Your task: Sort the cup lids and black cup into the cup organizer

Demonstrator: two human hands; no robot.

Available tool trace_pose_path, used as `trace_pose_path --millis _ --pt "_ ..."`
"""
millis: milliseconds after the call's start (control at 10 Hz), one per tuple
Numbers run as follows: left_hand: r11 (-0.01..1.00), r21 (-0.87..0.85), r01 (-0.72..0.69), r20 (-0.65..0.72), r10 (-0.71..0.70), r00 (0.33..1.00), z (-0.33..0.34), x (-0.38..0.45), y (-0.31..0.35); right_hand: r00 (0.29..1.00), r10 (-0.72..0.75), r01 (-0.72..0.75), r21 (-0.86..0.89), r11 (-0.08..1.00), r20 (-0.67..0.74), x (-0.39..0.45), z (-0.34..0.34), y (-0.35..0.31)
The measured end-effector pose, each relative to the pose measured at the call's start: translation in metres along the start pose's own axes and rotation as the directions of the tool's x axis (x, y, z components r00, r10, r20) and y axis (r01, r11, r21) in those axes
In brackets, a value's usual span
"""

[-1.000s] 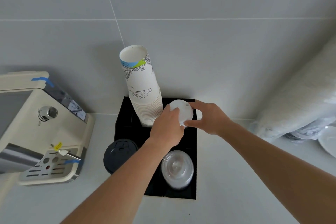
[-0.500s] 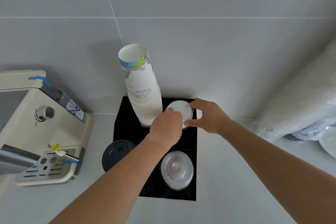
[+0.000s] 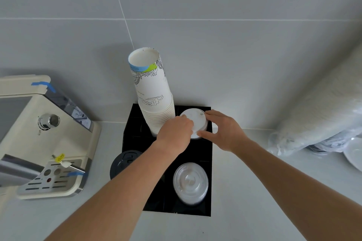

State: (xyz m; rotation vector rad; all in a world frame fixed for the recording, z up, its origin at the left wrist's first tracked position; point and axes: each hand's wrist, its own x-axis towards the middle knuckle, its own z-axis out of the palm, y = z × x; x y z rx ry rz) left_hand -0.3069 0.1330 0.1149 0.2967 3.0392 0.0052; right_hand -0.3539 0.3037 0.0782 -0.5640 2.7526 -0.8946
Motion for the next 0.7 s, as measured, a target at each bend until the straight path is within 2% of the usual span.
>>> trace_pose_path --millis 200,400,500,600,700 --pt "0.999 -0.009 0.032 -0.023 -0.032 0.999 0.004 -0.001 0.004 1.000 -0.010 0.011 -0.006 1.000 0.022 -0.001 -0.005 -0.004" --pt "0.998 -0.054 0.035 0.011 -0.034 0.999 0.003 -0.003 0.001 0.998 0.024 -0.021 -0.048 0.999 0.063 -0.005 -0.009 -0.010" --pt "0.970 -0.224 0.094 0.047 -0.085 0.995 0.000 -0.010 -0.001 0.997 0.058 -0.056 -0.037 0.998 0.057 -0.014 -0.014 -0.018" --pt "0.898 -0.415 0.147 0.004 -0.160 0.987 -0.008 -0.025 0.000 0.990 0.140 -0.142 0.064 0.988 0.032 -0.028 -0.020 -0.024" --pt "0.685 -0.705 0.182 0.023 -0.234 0.972 -0.020 -0.041 0.003 0.969 0.246 -0.231 0.354 0.906 0.001 -0.044 -0.028 -0.031"
